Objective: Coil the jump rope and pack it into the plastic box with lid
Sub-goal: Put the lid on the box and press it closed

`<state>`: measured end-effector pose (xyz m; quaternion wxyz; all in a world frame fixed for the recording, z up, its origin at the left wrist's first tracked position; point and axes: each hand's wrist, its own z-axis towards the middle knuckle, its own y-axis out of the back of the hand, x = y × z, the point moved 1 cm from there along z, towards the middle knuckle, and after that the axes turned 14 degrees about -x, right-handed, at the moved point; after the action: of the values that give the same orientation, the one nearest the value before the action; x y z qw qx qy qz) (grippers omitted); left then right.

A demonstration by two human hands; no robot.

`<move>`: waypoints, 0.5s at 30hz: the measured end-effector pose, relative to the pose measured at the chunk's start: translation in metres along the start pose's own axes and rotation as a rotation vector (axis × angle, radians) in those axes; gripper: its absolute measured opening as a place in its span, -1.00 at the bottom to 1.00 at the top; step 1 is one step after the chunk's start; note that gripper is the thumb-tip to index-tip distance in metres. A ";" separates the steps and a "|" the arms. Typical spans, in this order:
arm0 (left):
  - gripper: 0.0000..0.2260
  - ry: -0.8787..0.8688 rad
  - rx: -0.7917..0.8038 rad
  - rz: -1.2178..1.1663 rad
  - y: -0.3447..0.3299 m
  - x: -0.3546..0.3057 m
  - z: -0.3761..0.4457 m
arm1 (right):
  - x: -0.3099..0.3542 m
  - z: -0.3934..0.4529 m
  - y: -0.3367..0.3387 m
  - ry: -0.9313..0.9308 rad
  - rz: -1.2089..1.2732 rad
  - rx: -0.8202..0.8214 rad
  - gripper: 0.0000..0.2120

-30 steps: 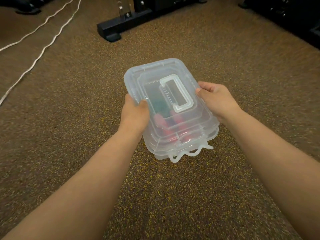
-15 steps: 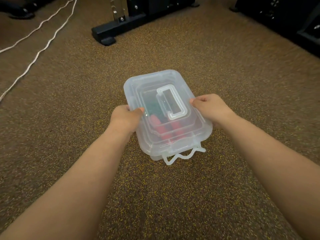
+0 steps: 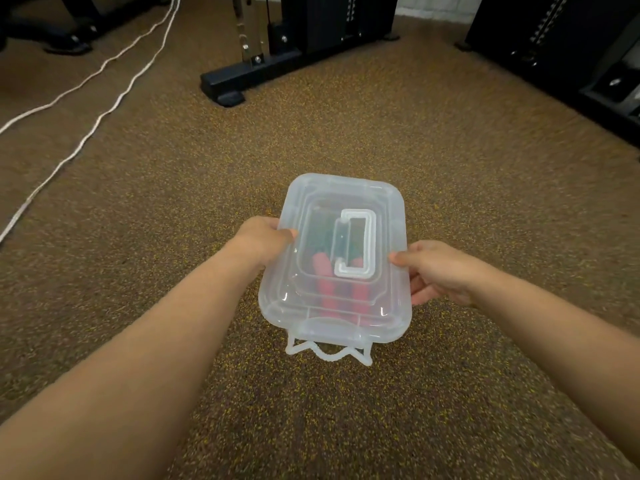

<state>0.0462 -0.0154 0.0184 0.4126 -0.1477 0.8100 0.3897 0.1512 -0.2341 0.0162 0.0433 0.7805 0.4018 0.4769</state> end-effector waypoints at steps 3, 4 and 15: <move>-0.71 -0.089 -0.022 0.175 -0.003 0.001 0.001 | -0.007 -0.004 -0.005 0.064 0.039 -0.143 -0.43; -0.61 -0.200 -0.074 0.335 -0.002 0.001 -0.002 | -0.010 -0.010 -0.006 0.169 -0.019 -0.255 -0.33; 0.12 -1.240 0.394 1.039 -0.008 0.036 -0.046 | -0.048 -0.060 -0.043 1.079 -0.974 -0.184 -0.06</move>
<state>0.0031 -0.0522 0.0029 0.5699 0.5610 0.4544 0.3925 0.0685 -0.2557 -0.0047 0.1117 0.1630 0.6270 0.7535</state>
